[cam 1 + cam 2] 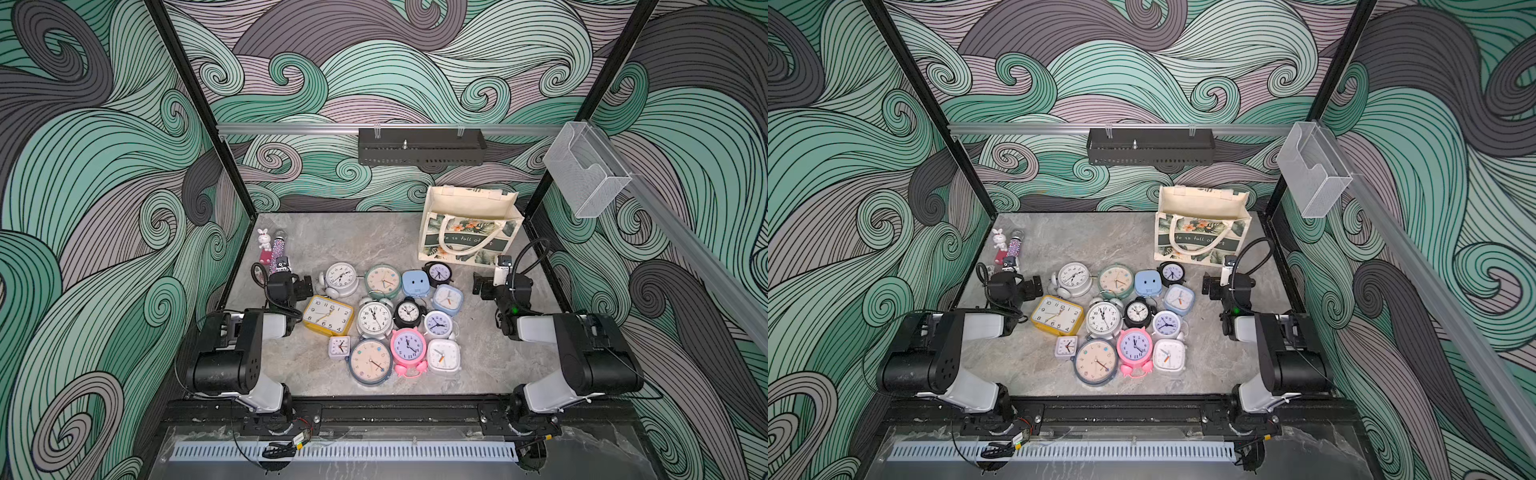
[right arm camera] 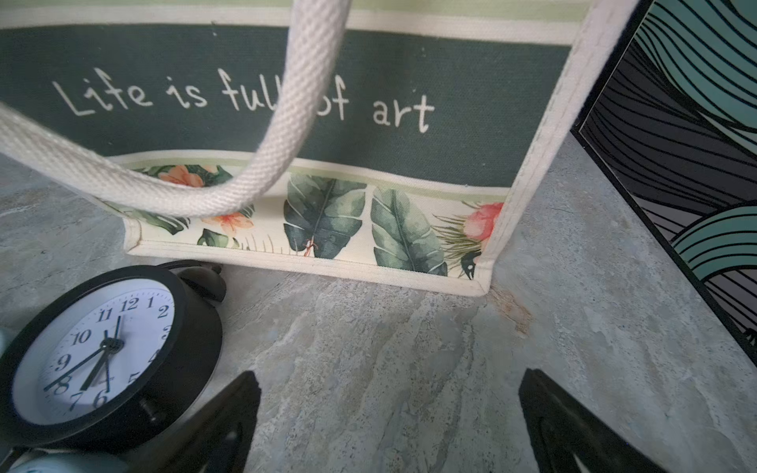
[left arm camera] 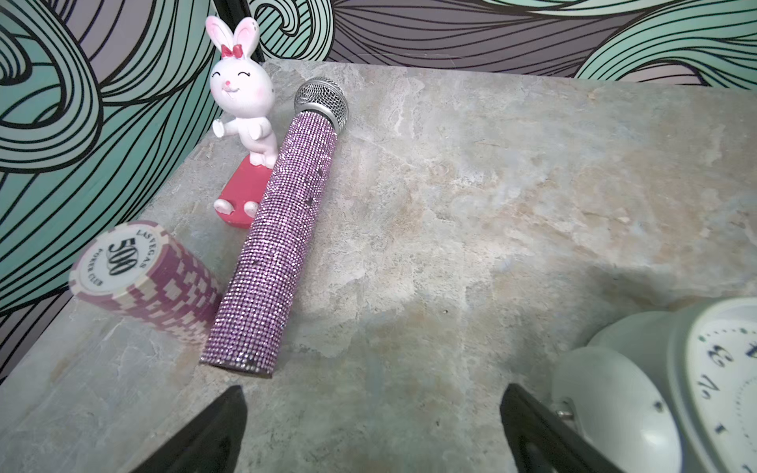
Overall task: Put the alarm clock into the canvas bag
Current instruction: Pick up the alarm from the center of the board.
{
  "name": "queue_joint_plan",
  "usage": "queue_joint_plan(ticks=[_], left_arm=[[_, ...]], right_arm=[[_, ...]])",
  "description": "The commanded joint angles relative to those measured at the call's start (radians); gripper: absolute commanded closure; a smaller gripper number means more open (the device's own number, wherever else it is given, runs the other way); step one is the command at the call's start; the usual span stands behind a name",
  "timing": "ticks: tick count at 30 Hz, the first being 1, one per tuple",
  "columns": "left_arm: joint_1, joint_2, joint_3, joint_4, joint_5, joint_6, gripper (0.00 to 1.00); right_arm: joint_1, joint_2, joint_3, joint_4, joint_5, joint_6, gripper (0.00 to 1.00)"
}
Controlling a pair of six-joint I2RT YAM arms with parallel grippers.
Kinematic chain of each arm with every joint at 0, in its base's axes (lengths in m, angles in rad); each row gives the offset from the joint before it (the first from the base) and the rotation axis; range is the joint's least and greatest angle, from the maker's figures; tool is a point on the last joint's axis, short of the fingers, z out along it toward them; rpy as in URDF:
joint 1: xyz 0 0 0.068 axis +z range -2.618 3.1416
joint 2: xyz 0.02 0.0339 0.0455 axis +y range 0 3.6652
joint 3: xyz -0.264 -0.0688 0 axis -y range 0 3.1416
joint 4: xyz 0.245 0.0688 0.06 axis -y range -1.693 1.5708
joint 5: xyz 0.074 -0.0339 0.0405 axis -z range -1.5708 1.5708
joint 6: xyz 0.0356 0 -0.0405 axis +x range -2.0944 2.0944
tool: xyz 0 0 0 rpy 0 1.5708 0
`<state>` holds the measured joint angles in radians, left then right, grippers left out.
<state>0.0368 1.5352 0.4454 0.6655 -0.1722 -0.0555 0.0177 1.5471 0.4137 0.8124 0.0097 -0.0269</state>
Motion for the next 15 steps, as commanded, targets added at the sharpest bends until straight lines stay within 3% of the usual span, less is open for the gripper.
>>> queue_joint_plan(ticks=[1,15], left_arm=[[-0.004,-0.009,0.028,-0.003,-0.009,-0.004,0.01],[-0.002,-0.008,0.027,-0.001,-0.009,-0.006,0.01]], right_arm=[[-0.004,-0.006,-0.001,0.024,-0.02,-0.006,0.01],[0.011,-0.007,-0.004,0.028,0.009,-0.015,0.01]])
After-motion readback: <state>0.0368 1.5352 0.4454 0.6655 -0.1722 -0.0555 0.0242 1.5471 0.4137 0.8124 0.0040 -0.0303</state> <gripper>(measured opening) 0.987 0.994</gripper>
